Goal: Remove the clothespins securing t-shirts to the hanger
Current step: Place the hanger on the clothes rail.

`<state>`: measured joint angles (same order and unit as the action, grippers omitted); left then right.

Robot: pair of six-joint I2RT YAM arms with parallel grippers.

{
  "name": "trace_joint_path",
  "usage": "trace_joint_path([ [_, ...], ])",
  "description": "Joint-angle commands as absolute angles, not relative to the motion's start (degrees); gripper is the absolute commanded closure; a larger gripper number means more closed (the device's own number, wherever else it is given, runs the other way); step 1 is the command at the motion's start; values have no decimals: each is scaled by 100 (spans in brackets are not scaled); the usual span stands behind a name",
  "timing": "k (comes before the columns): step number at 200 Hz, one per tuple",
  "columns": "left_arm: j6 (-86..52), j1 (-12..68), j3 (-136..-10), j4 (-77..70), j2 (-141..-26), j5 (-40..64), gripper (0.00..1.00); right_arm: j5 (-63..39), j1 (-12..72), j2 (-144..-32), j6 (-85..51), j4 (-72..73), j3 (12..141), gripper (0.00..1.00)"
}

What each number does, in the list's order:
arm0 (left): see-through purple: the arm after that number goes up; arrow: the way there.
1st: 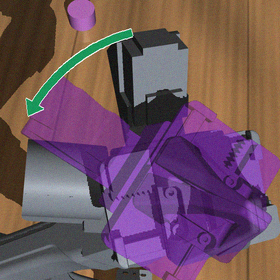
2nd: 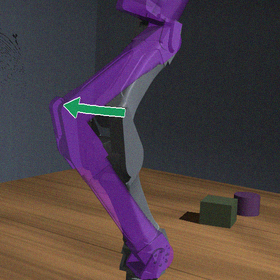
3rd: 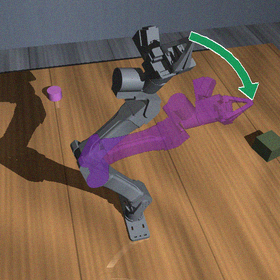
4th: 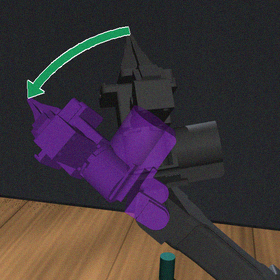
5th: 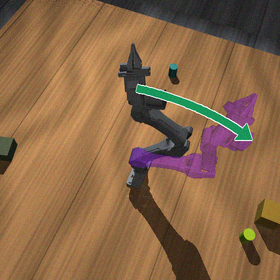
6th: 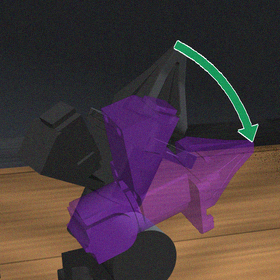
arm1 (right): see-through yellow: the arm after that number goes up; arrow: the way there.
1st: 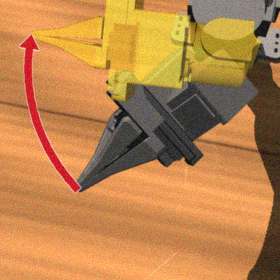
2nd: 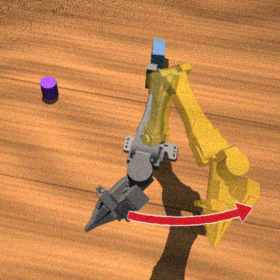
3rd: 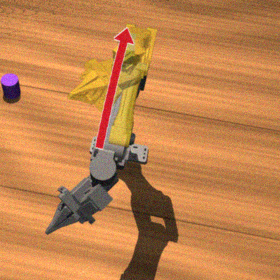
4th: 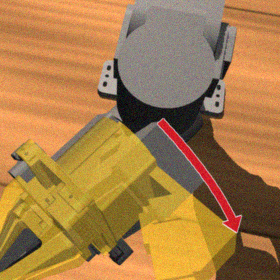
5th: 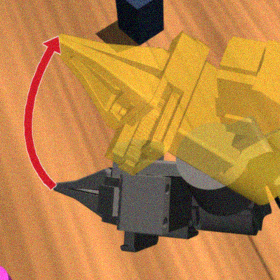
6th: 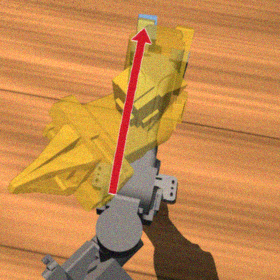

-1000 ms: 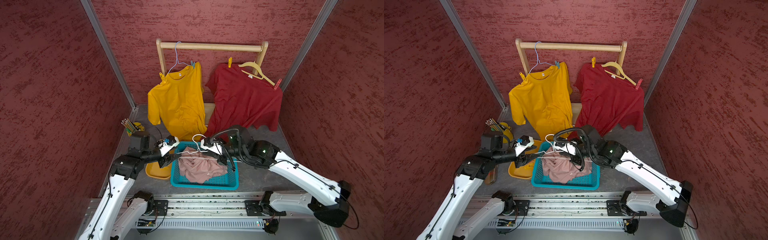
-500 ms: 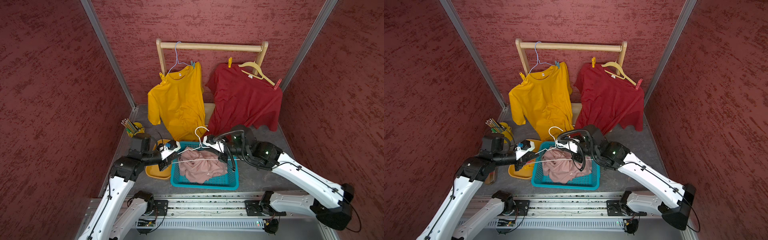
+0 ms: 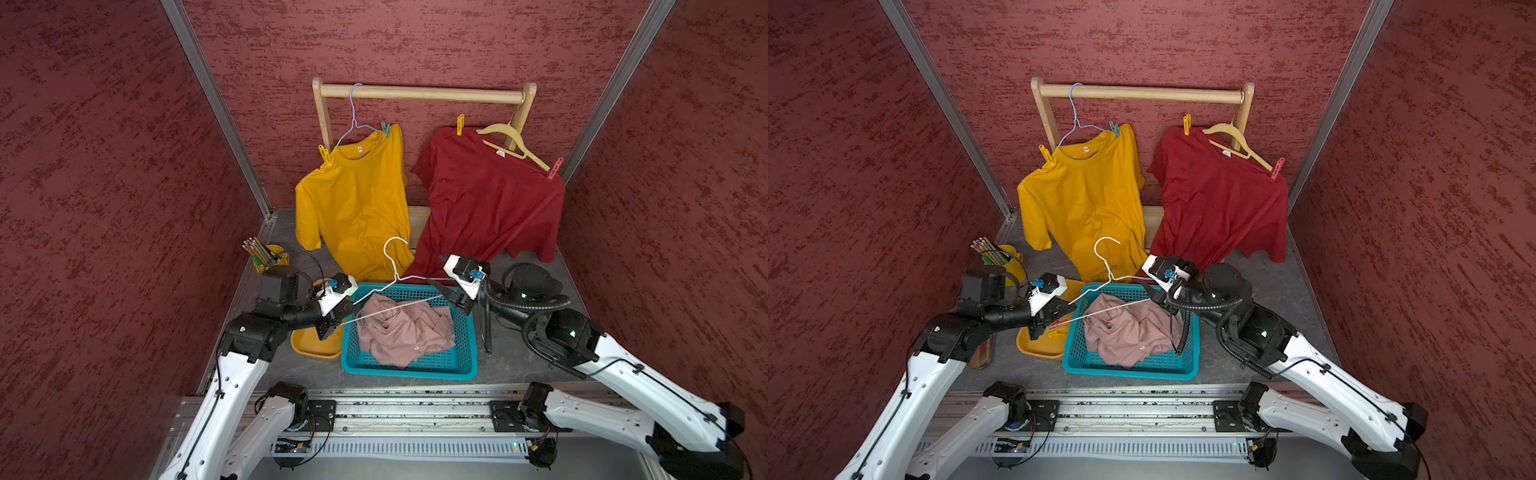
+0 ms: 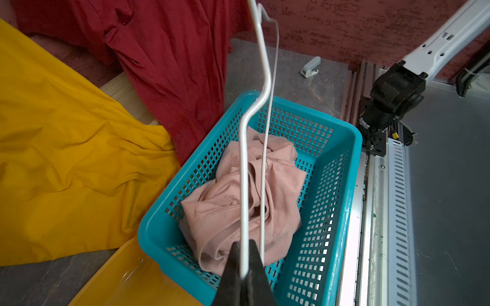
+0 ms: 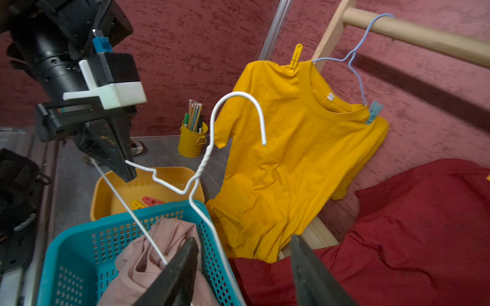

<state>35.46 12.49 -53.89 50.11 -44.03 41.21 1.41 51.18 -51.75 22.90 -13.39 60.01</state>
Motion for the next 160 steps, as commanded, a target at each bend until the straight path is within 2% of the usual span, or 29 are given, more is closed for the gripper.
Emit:
trace_joint_path([
  [1,2850,1222,-5432,4406,-4265,3380,100,1210,5124,-5124,2081,-804,5889,39],
  [42,1751,1226,-5624,3592,-4346,2033,100,2157,5124,-5338,1746,-817,5908,38],
  [71,1143,1247,-5926,3042,-4646,1688,100,2540,5101,-5468,1464,-681,5927,37],
  [113,770,1489,-6694,2332,-5576,1417,100,2611,4801,-5648,1175,-537,5821,34],
  [160,828,1887,-8222,2145,-7088,949,100,2145,4216,-5691,884,-473,5702,34],
])
